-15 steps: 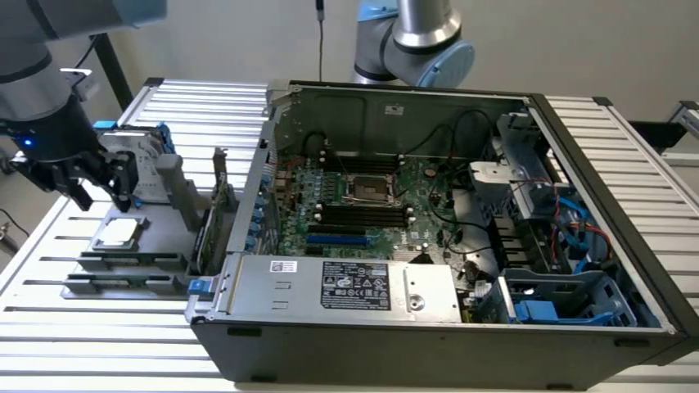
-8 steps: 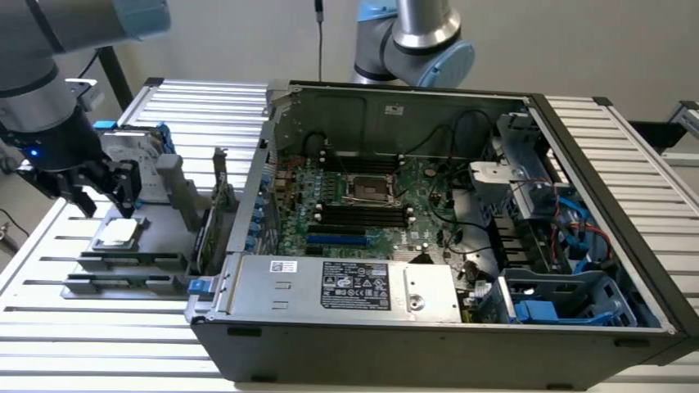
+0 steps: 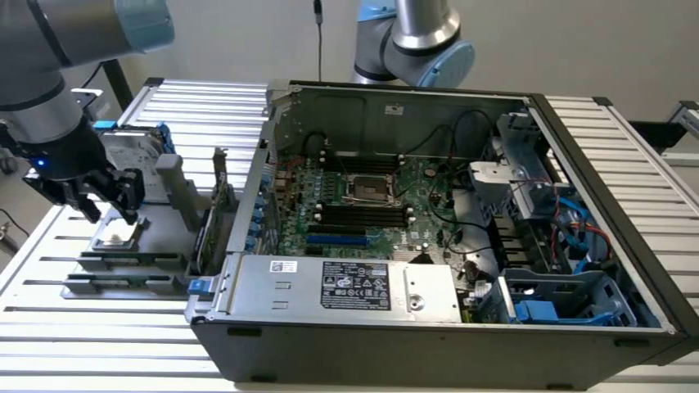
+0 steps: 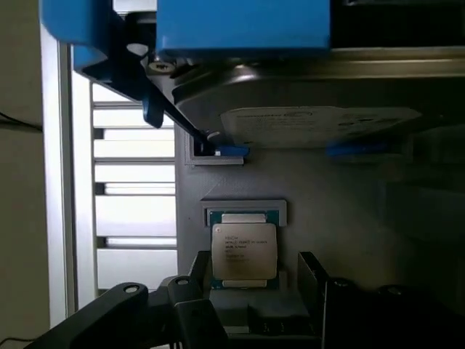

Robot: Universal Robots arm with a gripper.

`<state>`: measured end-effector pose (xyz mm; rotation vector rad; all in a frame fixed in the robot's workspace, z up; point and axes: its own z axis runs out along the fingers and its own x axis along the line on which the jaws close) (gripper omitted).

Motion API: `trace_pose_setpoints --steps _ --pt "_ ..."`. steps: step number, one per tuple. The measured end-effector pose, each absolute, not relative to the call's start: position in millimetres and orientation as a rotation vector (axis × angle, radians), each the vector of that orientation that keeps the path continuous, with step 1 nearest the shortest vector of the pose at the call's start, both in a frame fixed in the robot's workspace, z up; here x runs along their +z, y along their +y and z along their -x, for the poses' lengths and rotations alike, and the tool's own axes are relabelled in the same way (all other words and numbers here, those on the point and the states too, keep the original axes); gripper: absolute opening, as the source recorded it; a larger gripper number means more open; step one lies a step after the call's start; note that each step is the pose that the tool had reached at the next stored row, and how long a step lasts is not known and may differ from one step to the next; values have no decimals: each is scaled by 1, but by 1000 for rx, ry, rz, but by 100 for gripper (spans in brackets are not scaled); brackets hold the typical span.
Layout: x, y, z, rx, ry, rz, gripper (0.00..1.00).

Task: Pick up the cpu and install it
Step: 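Pick up the cpu and move it towards the insertion slot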

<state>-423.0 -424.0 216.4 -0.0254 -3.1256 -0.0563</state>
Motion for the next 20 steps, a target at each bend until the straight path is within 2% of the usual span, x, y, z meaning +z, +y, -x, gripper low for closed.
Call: trace_pose_setpoints --steps 20 --pt "201 -424 421 -58 -3104 32 60"
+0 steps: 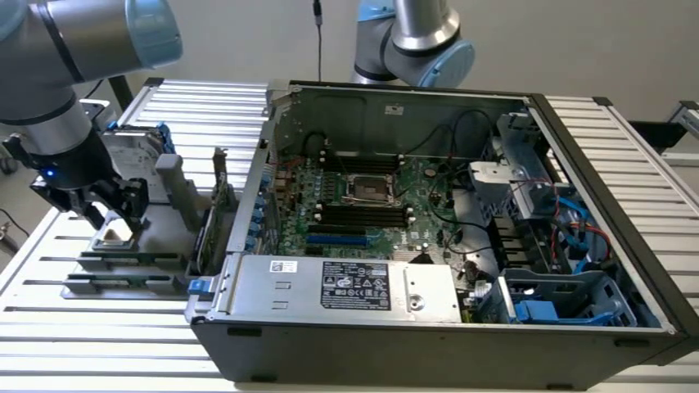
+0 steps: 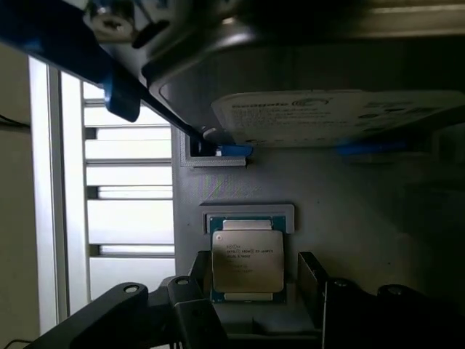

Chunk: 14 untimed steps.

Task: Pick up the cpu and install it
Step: 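Pick up the cpu and move it towards the insertion slot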

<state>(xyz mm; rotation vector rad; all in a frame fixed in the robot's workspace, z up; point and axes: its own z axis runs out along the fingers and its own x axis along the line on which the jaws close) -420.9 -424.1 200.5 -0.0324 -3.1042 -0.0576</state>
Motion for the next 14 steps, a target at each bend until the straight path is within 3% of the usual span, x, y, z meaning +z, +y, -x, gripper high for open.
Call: trace_pose_setpoints --steps 7,9,10,14 --pt "199 -424 421 -58 -3104 28 60" --pt "198 -424 421 -58 -3104 26 62" --pt "198 -424 422 -58 -3104 25 67" --pt "196 -424 422 -58 -3104 19 67"
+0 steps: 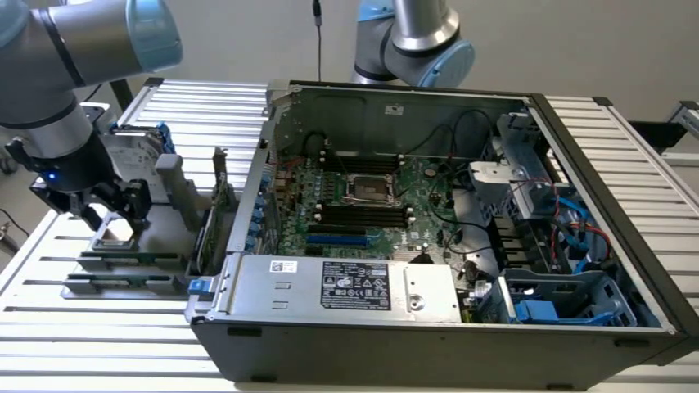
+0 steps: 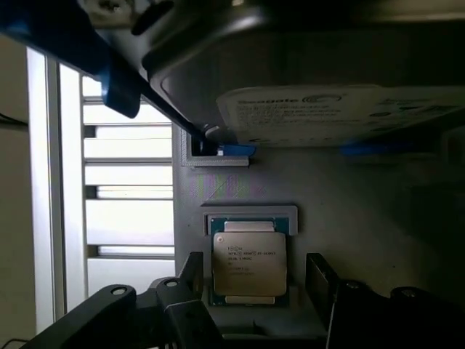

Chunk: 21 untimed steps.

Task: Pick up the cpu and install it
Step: 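Pick up the cpu and move it towards the insertion slot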

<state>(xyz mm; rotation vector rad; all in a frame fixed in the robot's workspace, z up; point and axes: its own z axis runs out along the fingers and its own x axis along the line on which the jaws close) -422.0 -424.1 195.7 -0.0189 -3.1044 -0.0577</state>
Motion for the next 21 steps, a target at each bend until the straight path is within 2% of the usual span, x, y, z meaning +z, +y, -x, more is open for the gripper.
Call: trace_pose_setpoints --steps 21 --pt "185 -424 423 -57 -3104 -12 67"
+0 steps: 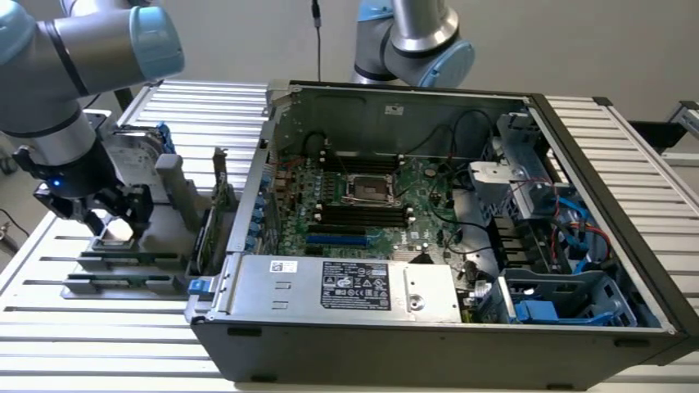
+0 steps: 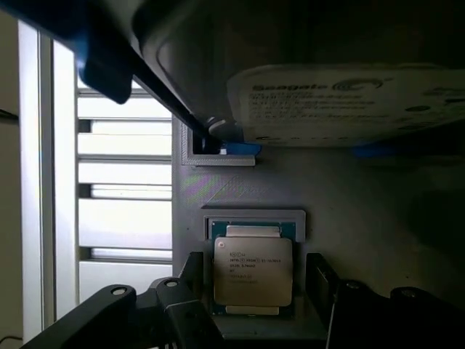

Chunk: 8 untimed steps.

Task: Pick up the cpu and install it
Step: 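Pick up the cpu and move it towards the insertion slot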

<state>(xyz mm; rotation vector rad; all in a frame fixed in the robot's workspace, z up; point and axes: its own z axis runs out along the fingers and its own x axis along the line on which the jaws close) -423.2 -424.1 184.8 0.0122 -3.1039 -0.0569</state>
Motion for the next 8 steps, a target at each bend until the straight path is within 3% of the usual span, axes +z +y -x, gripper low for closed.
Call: trace_pose_setpoints --steps 3,4,8 --pt "184 -424 423 -57 -3104 -14 65" --pt "184 -424 423 -57 -3104 -15 58" --pt "184 -424 423 -57 -3103 -16 58"
